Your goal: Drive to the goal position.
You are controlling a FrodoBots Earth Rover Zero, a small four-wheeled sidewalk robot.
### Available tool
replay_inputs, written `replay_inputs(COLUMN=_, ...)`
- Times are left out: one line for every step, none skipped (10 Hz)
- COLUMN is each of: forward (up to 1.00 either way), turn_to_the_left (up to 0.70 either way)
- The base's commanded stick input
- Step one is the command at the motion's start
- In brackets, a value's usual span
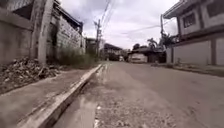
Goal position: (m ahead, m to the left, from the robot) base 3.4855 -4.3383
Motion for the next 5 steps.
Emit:
replay_inputs(forward=0.7, turn_to_the_left=0.0)
replay_inputs(forward=0.7, turn_to_the_left=0.0)
replay_inputs(forward=0.7, turn_to_the_left=0.0)
replay_inputs(forward=0.7, turn_to_the_left=0.0)
replay_inputs(forward=0.7, turn_to_the_left=0.0)
